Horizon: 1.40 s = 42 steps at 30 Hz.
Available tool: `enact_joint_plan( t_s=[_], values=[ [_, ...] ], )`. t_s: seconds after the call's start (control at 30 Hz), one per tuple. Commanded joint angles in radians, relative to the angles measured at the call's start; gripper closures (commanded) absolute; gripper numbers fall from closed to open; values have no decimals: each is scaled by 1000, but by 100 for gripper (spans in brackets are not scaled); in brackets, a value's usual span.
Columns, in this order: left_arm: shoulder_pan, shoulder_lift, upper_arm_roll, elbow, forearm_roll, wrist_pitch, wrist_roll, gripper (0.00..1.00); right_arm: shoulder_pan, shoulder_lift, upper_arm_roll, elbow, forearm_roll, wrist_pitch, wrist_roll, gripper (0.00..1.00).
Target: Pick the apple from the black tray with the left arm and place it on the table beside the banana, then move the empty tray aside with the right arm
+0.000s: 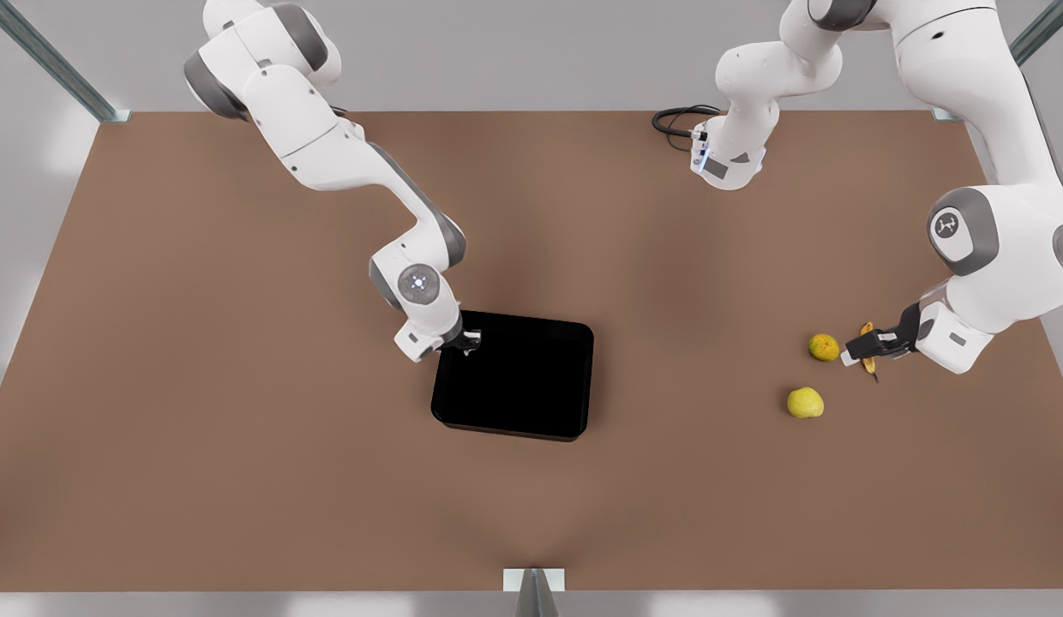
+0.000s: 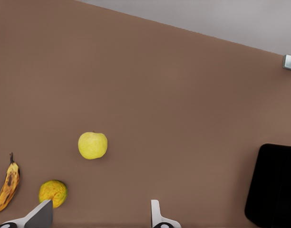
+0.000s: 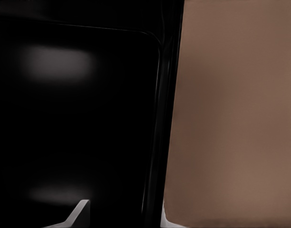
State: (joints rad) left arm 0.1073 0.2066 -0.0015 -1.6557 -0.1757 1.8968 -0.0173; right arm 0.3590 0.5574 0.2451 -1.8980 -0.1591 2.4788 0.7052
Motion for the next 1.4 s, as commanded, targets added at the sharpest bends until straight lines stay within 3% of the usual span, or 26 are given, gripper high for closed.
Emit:
enact_joint_plan(
  t_s=[0.0,0.3,0.43,0.9,1.0,1.2,1.37],
  values=[
    [0,-1,0,1,1,-1,-30,0,0,-5,0,1,0,-3,89,46],
    [-1,-1,-2,1,2,-1,-43,0,-2,-14,0,1,0,-37,70,71],
    [-1,-1,-2,0,2,-2,-50,0,-2,-22,0,2,-2,-63,69,77],
    [-1,-1,-3,-1,2,-2,-52,0,-28,-151,-9,13,55,-236,-64,82],
    [-1,-1,-2,-1,2,-2,-50,0,-29,-220,-58,24,55,-343,-142,83],
    [-1,-1,-2,-1,2,-2,-50,0,-29,-294,-262,85,177,-532,-584,85],
    [-1,-1,-3,-1,2,-2,-52,0,-29,-295,-412,112,202,-558,-877,85]
  ],
)
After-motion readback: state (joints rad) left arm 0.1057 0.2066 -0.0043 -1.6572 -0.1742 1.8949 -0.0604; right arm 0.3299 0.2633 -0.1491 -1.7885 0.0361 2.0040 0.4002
